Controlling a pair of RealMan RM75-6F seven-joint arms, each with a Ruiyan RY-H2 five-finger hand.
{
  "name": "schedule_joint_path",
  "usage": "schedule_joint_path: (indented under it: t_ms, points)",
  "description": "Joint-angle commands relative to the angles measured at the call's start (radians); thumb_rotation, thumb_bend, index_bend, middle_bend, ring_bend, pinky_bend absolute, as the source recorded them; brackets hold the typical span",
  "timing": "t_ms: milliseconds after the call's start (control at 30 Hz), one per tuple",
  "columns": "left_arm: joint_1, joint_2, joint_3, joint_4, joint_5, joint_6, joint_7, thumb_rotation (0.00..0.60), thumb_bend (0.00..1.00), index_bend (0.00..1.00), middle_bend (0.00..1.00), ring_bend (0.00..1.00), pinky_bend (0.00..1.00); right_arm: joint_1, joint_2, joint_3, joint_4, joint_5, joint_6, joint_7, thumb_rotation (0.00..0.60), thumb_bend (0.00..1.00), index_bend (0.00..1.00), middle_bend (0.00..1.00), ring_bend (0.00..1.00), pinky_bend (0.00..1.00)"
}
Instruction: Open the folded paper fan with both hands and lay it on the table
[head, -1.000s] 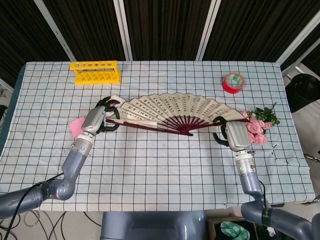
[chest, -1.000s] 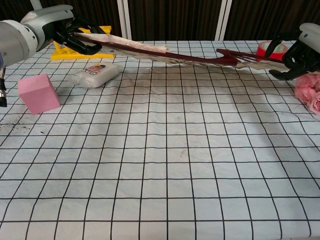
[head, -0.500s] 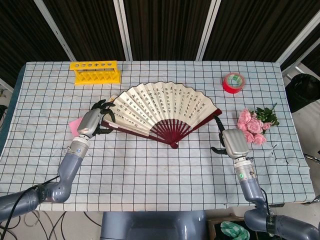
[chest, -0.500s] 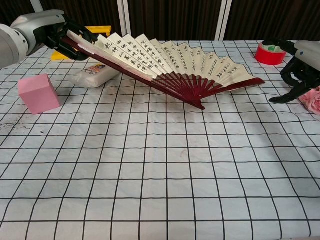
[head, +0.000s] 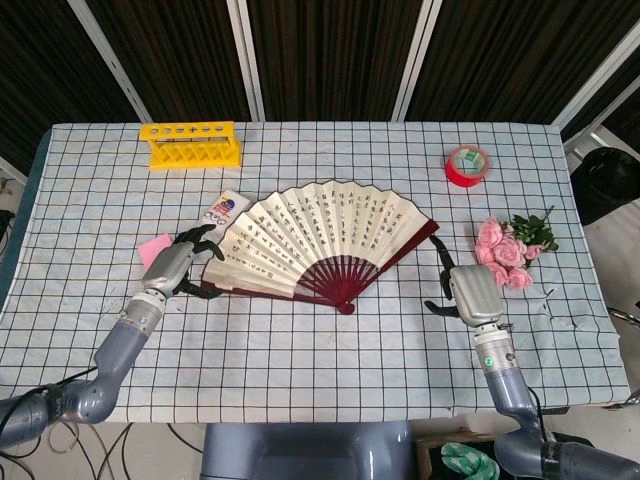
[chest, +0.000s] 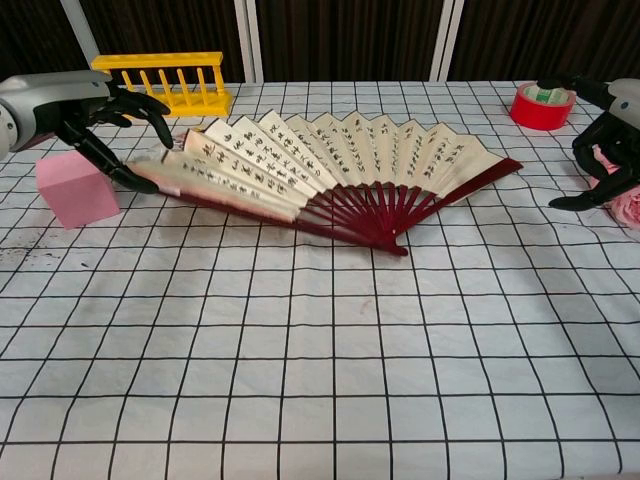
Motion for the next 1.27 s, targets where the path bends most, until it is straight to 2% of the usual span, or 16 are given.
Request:
schedule_joint_path:
  t_ms: [33, 100, 233, 400, 467, 633, 700, 767, 833, 933, 1133, 1267]
  points:
    - [0.016, 0.029, 0.019, -0.025, 0.028, -0.001, 0.006, 0.6, 0.0, 0.24, 0.0, 0.0, 0.0, -0.01, 0.005, -0.005, -0.013, -0.003, 0.006, -0.005, 0.6, 0.07, 0.0, 0.75, 0.87, 0.77]
    - [0.027, 0.05, 0.026, -0.044, 0.04, 0.004, 0.001, 0.6, 0.0, 0.2, 0.0, 0.0, 0.0, -0.02, 0.01, -0.011, -0.024, -0.007, 0.012, -0.012, 0.6, 0.07, 0.0, 0.74, 0.86, 0.77]
    - [0.051, 0.089, 0.034, -0.086, 0.061, 0.017, -0.017, 0.6, 0.0, 0.19, 0.0, 0.0, 0.0, -0.038, 0.022, -0.023, -0.045, -0.021, 0.027, -0.02, 0.6, 0.07, 0.0, 0.73, 0.85, 0.76]
    - [0.111, 0.162, 0.05, -0.161, 0.116, 0.081, -0.046, 0.6, 0.0, 0.19, 0.0, 0.0, 0.0, -0.066, 0.063, -0.046, -0.084, -0.053, 0.048, -0.031, 0.6, 0.07, 0.0, 0.64, 0.78, 0.65]
    - [0.144, 0.191, 0.061, -0.182, 0.143, 0.128, -0.048, 0.6, 0.0, 0.19, 0.0, 0.0, 0.0, -0.079, 0.09, -0.064, -0.1, -0.074, 0.057, -0.043, 0.6, 0.07, 0.0, 0.56, 0.71, 0.59]
    - [0.259, 0.271, 0.114, -0.204, 0.251, 0.308, -0.01, 0.6, 0.0, 0.18, 0.0, 0.0, 0.0, -0.129, 0.181, -0.122, -0.152, -0.136, 0.094, -0.055, 0.6, 0.07, 0.0, 0.24, 0.41, 0.41]
    - [0.303, 0.294, 0.136, -0.193, 0.301, 0.377, 0.002, 0.6, 0.0, 0.15, 0.0, 0.0, 0.0, -0.154, 0.213, -0.144, -0.166, -0.157, 0.115, -0.051, 0.6, 0.07, 0.0, 0.1, 0.3, 0.34]
    - [0.35, 0.314, 0.158, -0.179, 0.346, 0.45, 0.009, 0.6, 0.0, 0.11, 0.0, 0.0, 0.0, -0.181, 0.244, -0.168, -0.175, -0.178, 0.138, -0.048, 0.6, 0.06, 0.0, 0.02, 0.19, 0.3]
    - [0.401, 0.334, 0.177, -0.17, 0.373, 0.522, 0.019, 0.6, 0.0, 0.05, 0.0, 0.0, 0.0, -0.216, 0.273, -0.192, -0.175, -0.195, 0.171, -0.042, 0.6, 0.05, 0.0, 0.0, 0.1, 0.26]
    - [0.477, 0.35, 0.21, -0.131, 0.413, 0.623, 0.039, 0.6, 0.0, 0.0, 0.0, 0.0, 0.0, -0.266, 0.312, -0.222, -0.185, -0.194, 0.201, -0.021, 0.6, 0.04, 0.0, 0.0, 0.04, 0.24]
    - [0.589, 0.332, 0.253, -0.033, 0.447, 0.736, 0.018, 0.6, 0.0, 0.0, 0.0, 0.0, 0.0, -0.338, 0.357, -0.259, -0.197, -0.196, 0.249, -0.047, 0.6, 0.04, 0.0, 0.0, 0.0, 0.22]
    - [0.636, 0.299, 0.262, 0.044, 0.453, 0.766, -0.006, 0.6, 0.0, 0.0, 0.0, 0.0, 0.0, -0.378, 0.346, -0.248, -0.187, -0.22, 0.316, -0.058, 0.6, 0.04, 0.0, 0.0, 0.0, 0.22]
